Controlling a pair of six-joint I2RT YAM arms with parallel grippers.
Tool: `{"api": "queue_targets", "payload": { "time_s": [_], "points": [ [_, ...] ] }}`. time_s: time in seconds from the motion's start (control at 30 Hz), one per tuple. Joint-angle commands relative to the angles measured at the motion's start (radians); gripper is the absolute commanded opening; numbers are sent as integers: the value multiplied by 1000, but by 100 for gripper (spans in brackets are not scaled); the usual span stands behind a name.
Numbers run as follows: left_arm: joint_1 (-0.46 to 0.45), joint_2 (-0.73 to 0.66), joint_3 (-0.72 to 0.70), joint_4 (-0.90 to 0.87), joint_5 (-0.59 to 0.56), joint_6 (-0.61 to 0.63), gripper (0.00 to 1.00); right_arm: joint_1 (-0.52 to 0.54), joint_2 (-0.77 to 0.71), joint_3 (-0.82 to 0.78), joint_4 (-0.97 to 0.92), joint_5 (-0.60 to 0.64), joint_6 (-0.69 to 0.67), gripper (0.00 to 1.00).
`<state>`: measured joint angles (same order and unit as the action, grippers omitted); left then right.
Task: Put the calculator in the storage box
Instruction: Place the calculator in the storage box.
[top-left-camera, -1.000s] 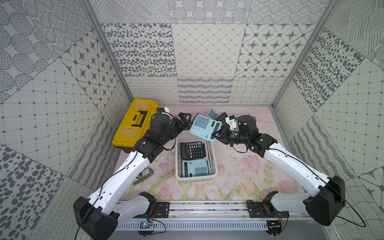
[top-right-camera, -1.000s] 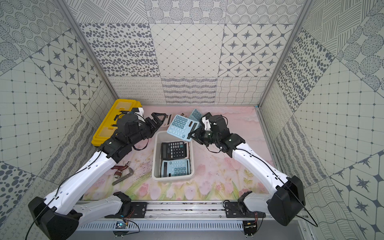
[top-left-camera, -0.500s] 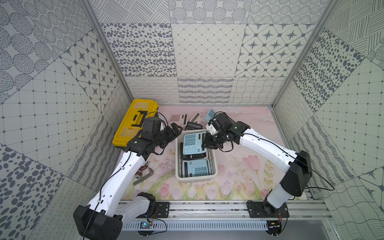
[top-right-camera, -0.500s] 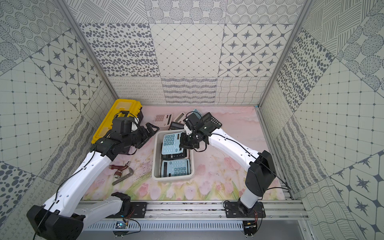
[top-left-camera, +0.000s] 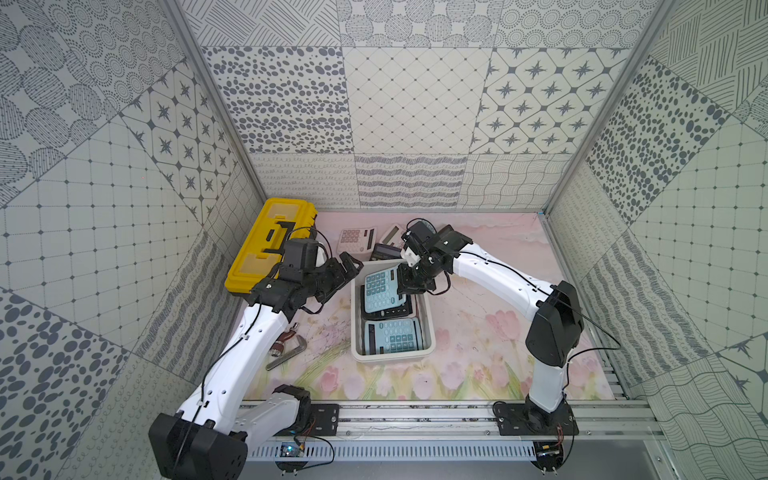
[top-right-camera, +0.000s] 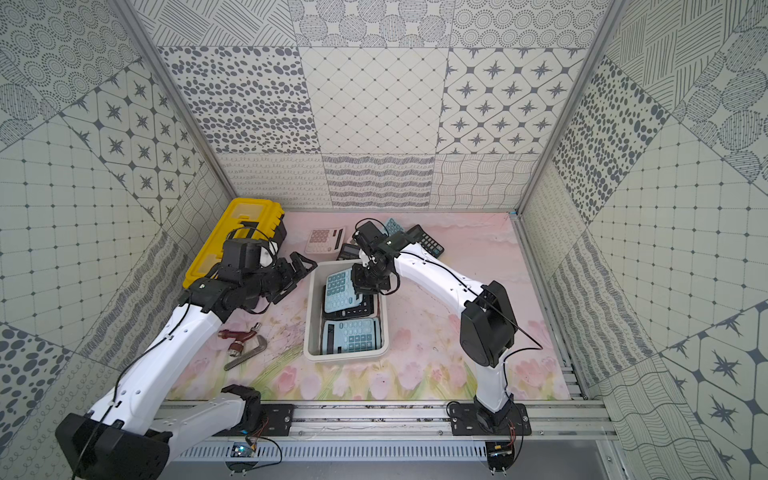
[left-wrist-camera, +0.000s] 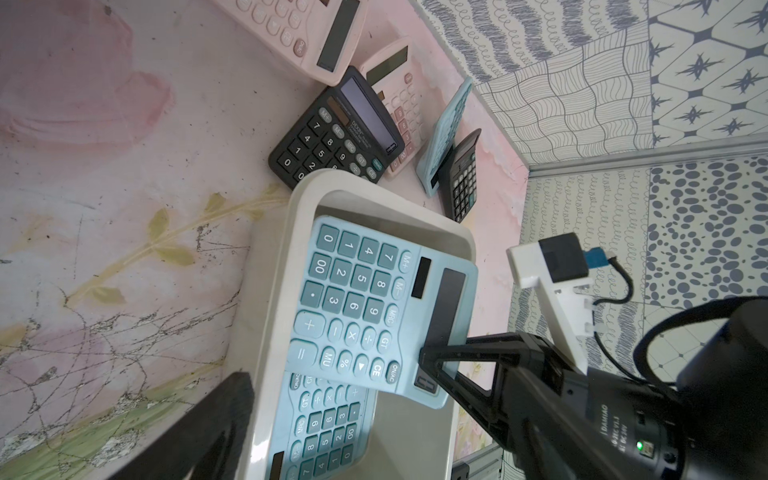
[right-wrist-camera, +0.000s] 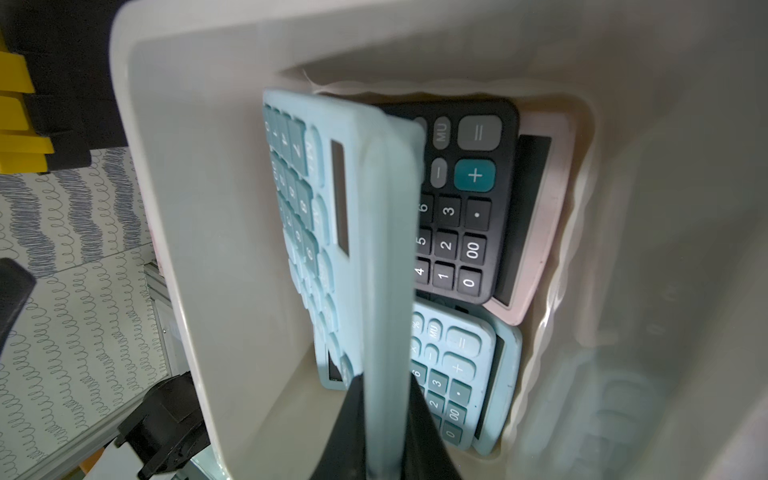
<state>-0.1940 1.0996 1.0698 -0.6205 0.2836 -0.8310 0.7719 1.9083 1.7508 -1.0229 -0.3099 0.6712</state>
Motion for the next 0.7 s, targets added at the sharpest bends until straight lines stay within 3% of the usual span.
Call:
{"api": "queue_targets", "payload": {
  "time_s": [0.0,0.33,0.53,0.67],
  "points": [
    [10,-3,-13,14,44,24,100,-3,23,42,10,-22,-27,0],
    [11,17,-37,52,61,5,100,-40,45,15,43,-79,-13,0],
    [12,33,-47,70,71,-3,100,-46,30,-22,78,-75,-17,19],
    [13,43,-46,83,78,-12,100,-49,34,-21,88,-83,-21,21]
  ]
}}
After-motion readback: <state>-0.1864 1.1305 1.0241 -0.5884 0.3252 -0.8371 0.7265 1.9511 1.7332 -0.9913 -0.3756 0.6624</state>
